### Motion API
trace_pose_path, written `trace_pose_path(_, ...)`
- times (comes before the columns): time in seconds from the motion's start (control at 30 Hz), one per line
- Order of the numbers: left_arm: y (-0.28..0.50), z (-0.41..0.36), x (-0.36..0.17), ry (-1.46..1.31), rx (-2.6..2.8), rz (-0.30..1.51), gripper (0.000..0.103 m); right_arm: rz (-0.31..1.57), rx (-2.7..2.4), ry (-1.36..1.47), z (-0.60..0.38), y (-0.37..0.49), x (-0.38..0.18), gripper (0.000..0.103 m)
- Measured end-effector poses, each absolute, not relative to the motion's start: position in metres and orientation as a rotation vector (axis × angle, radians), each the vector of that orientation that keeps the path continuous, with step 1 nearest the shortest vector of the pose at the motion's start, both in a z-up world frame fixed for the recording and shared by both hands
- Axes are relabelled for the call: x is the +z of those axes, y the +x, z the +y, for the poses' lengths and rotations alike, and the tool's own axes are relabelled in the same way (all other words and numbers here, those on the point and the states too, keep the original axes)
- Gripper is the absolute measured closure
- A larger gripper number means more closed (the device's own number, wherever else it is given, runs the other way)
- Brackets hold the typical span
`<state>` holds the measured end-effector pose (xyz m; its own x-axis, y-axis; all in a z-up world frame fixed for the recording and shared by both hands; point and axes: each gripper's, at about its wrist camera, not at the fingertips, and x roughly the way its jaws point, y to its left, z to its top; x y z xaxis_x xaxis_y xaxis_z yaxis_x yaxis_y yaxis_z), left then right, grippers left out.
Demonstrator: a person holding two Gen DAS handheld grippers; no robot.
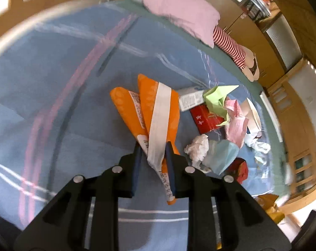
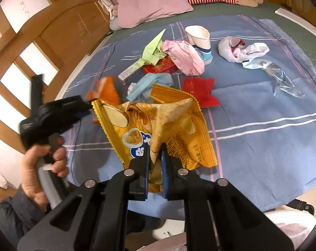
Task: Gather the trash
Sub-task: 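Grasp the yellow chip bag with the right tool while the left tool grasps the orange bag, then carry both bags over the bin and open both tools to drop them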
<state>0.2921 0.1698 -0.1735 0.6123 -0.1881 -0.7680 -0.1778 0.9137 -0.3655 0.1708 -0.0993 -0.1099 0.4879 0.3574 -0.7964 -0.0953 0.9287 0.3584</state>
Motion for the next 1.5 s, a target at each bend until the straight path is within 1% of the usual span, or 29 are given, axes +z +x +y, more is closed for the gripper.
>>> trace_pose_path(0.13, 0.271, 0.156, -0.149, -0.202, 0.11, 0.81, 0.079, 1.012, 0.279, 0.283, -0.1, 0.164, -0.109, 0.092)
trace_pose_path(0.23, 0.259, 0.155, -0.142, -0.195, 0.123, 0.781, 0.079, 0.983, 0.281, 0.271, -0.1, 0.159, -0.101, 0.092)
trace_pose_path(0.37, 0.242, 0.152, -0.131, -0.147, 0.154, 0.725, 0.079, 0.884, 0.301, 0.251, -0.102, 0.147, -0.081, 0.092)
trace_pose_path(0.53, 0.223, 0.152, -0.128, -0.146, 0.148, 0.704, 0.079, 0.823, 0.321, 0.226, -0.104, 0.135, -0.067, 0.092)
trace_pose_path(0.67, 0.199, 0.156, -0.124, -0.207, 0.117, 0.695, 0.079, 0.778, 0.35, 0.232, -0.11, 0.122, -0.053, 0.092)
trace_pose_path(0.93, 0.129, 0.138, -0.101, -0.283, -0.011, 0.65, 0.079, 0.68, 0.331, 0.169, -0.138, 0.077, -0.018, 0.092)
trace_pose_path(1.17, 0.088, 0.108, -0.079, -0.263, -0.106, 0.618, 0.079, 0.684, 0.298, 0.152, -0.168, 0.034, -0.012, 0.092)
trace_pose_path(1.3, 0.072, 0.093, -0.076, -0.283, -0.177, 0.652, 0.079, 0.726, 0.294, 0.152, -0.18, 0.018, -0.022, 0.092)
trace_pose_path(1.5, 0.05, 0.073, -0.068, -0.232, -0.239, 0.632, 0.079, 0.77, 0.302, 0.154, -0.188, 0.001, -0.03, 0.092)
